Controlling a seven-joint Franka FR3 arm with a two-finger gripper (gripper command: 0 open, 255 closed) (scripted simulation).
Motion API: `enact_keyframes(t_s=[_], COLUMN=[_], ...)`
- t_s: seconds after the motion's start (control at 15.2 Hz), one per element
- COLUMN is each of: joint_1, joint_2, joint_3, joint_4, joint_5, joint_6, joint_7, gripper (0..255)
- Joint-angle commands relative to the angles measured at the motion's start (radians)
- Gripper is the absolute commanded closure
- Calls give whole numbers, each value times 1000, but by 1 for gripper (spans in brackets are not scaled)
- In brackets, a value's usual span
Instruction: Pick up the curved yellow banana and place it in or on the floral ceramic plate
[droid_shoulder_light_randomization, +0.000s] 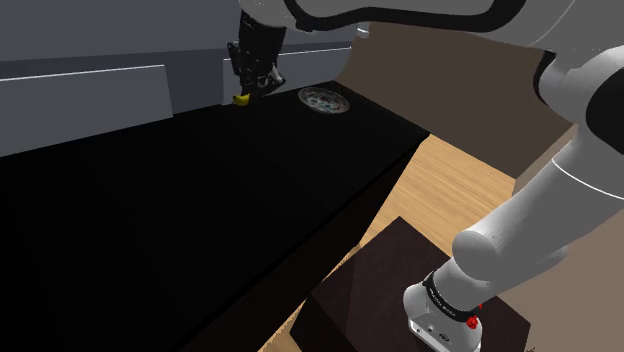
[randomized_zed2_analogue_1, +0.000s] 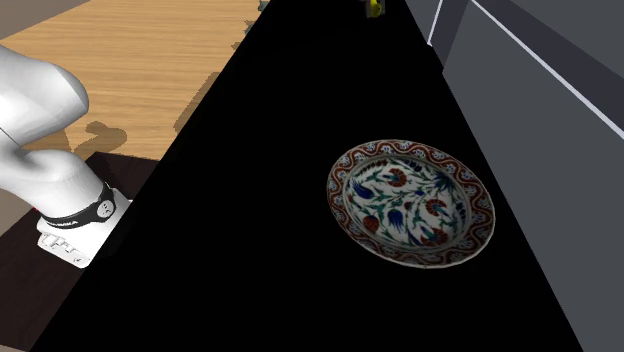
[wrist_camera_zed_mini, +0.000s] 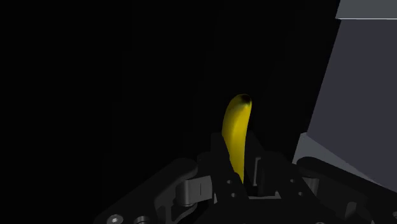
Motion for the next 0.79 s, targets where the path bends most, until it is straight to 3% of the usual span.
enact_keyframes(t_s=[0.0,0.33,0.73], joint_1=[-22,-104,-168], joint_2=[-23,-114,-153], joint_3=[-11,-89,-184], joint_4=[-2,-68,-103], joint_5=[27,135,197], joint_6=[-5,29,47], joint_7=[-38,-210,-379], gripper=[255,255,255])
